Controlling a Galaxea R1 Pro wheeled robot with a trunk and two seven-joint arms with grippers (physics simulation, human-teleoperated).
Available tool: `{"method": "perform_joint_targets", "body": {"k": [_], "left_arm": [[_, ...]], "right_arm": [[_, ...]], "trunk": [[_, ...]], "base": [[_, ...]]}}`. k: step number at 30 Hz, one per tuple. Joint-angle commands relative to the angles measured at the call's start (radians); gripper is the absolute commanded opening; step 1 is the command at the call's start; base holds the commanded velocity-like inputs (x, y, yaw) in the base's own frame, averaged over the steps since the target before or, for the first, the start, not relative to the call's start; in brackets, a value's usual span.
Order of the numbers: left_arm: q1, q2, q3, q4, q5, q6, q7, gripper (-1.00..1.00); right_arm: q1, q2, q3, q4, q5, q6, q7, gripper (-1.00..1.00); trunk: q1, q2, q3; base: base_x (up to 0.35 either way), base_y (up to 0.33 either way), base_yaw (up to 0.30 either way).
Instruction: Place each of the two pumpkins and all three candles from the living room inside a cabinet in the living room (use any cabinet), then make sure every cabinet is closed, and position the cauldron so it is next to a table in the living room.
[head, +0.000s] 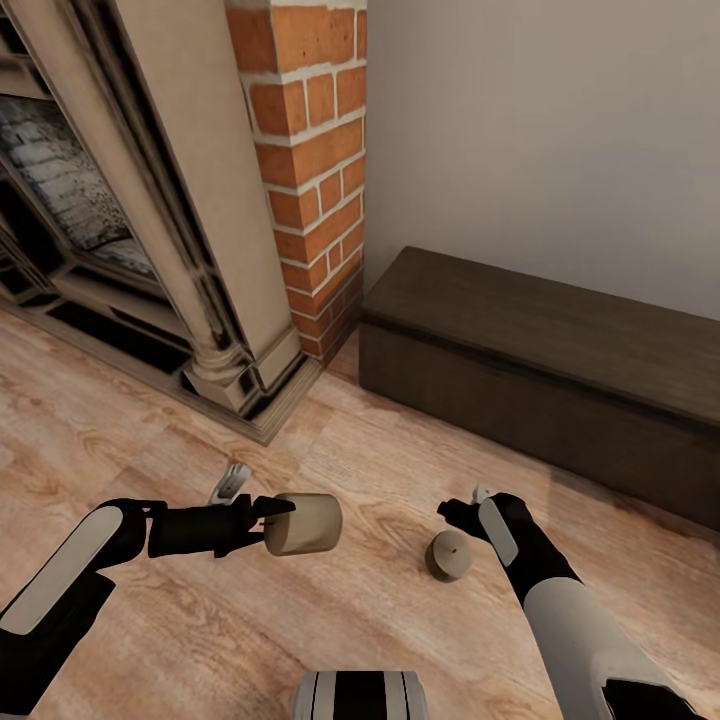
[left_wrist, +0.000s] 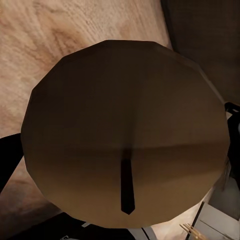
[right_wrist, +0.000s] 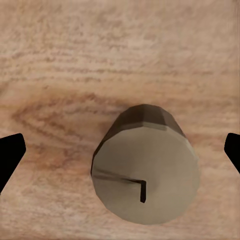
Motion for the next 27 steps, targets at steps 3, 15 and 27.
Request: {"method": "perform_joint_targets", "body": {"k": [3,15,27], "left_arm": [[-0.001,0.001,0.000,0.000,0.010,0.000,0.008,-1.00],[-0.001,0.001,0.002,-0.001,0.027,0.000,0.008,-1.00],[-0.001,0.001,-0.001,-0.001,0.027,0.000,0.008,-1.00]], "right_arm": [[0.000,-0.001,-0.003,0.000,-0.011,-0.007,-0.007,1.00],[-0.001,-0.004,0.043,0.088,-0.009,-0.033,0.064,1.00],[-0.001,-0.009,0.045,0.100,-0.012,-0.044,0.059,1.00]], "trunk": [[0.000,0.000,-0.001],[0.000,-0.001,-0.005],[0.001,-0.001,-0.008]], "base": [[0.000,0.000,0.000],[0.000,0.000,0.000],[0.000,0.000,0.000]]}}
